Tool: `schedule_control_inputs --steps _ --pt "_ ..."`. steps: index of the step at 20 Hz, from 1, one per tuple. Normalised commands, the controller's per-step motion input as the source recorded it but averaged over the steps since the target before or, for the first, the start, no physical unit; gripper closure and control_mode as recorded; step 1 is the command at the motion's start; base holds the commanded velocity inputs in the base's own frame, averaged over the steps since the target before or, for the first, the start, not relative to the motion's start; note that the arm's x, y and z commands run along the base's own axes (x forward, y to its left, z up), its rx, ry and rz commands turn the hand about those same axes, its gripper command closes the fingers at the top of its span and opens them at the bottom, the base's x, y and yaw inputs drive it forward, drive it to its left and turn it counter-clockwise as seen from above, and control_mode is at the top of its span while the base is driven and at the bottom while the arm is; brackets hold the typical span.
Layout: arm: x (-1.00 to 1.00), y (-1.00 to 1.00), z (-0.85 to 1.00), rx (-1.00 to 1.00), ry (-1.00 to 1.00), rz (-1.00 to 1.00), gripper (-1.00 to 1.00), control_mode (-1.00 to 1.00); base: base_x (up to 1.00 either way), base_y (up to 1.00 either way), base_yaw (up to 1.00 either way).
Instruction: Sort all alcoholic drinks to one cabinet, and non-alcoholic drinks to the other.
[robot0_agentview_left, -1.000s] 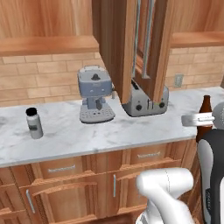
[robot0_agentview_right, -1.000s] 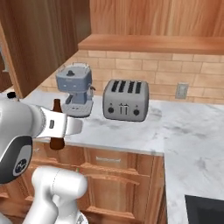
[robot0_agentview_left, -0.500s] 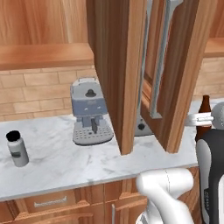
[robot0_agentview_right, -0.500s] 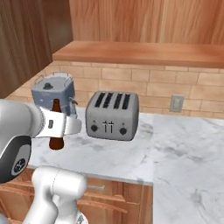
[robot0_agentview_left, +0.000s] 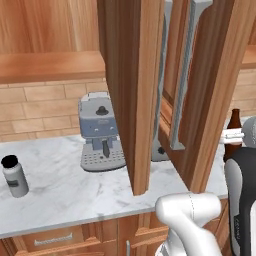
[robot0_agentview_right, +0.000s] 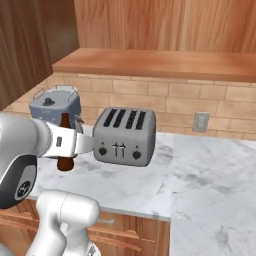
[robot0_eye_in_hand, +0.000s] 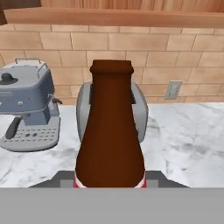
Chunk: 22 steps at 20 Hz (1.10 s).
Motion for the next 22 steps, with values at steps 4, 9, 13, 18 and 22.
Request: schedule_control_inputs --steps 4,9,13,18,22 --pt "0.29 -0.15 0.6 0.15 0.0 0.0 1.0 -1.0 0.0 0.0 0.0" --pt "-0.02 -0.18 0.81 0.1 -0.17 0.0 1.0 -1.0 0.0 0.0 0.0" --pt "0.0 0.0 0.71 0.05 -0.15 0.0 1.0 -1.0 0.0 0.0 0.0" --pt "0.06 0.0 0.38 0.07 -0.11 0.04 1.0 -1.0 0.0 0.0 0.0" --pt "0.5 0.04 0.13 0.13 -0.04 0.17 1.0 -1.0 0.0 0.0 0.0"
